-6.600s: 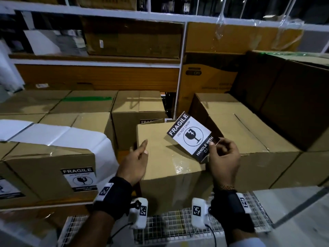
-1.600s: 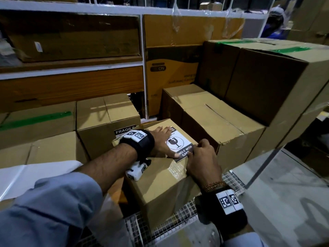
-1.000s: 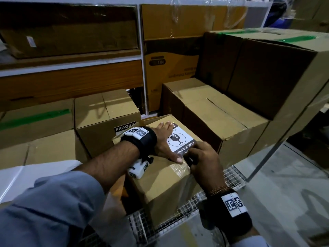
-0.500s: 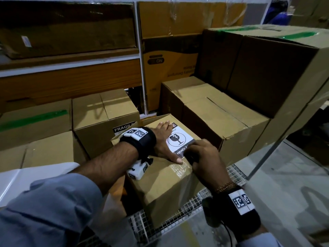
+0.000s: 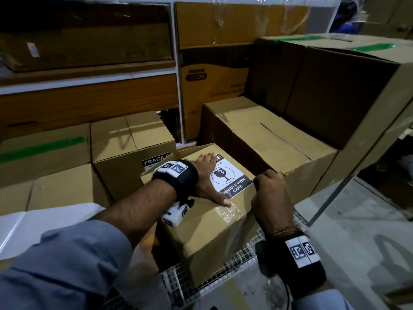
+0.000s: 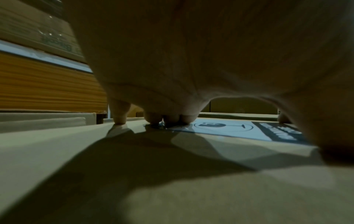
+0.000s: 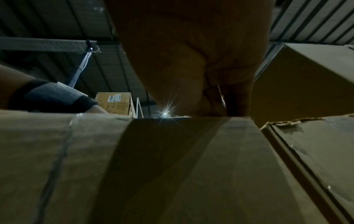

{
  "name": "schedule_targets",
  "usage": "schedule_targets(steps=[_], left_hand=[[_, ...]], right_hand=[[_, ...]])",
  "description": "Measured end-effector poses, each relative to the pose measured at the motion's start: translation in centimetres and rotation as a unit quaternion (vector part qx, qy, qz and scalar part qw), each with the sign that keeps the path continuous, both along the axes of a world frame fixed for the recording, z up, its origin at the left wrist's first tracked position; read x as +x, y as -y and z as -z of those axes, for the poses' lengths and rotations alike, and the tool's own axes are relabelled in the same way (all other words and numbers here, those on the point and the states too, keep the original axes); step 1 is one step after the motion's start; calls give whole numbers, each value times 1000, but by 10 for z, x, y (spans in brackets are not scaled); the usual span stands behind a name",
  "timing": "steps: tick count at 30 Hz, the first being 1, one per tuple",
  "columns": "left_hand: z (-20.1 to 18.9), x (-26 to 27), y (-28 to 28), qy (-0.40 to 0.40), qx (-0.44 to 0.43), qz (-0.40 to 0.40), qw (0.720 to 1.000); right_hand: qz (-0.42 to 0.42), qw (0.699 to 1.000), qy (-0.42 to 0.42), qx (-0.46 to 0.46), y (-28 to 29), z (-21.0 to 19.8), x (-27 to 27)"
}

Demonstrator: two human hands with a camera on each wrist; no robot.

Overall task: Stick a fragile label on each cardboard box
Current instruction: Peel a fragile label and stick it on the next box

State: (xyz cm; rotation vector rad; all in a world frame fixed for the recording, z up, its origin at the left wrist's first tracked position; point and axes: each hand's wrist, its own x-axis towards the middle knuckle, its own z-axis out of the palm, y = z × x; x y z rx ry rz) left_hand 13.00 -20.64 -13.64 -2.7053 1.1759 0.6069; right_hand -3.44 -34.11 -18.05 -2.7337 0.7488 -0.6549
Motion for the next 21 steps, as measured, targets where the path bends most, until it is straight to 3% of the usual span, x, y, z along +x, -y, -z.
schedule_targets(steps=[5,8,14,16,19,21], left_hand=[[1,0,-1,12,-9,-8,1000],[-3,-2,-2,9,-21,-20,1000],[-8,-9,-7,37,1,-65,997],[-8,-12,-11,87,6,-76,993],[-13,-20,-17,192,59,-14,980],[-20,-27,-22,221,100,15,970]], right_hand=[[-67,997,42,20,-1,9,0],[-94,995,10,9,1,1,3],[-53,996,-67,-34,-13,-12,9],[-50,995,-74,-45,-18,-12,9],[-44,994,-81,-58,-23,-11,10],[-38,994,-82,-61,-25,-10,11]])
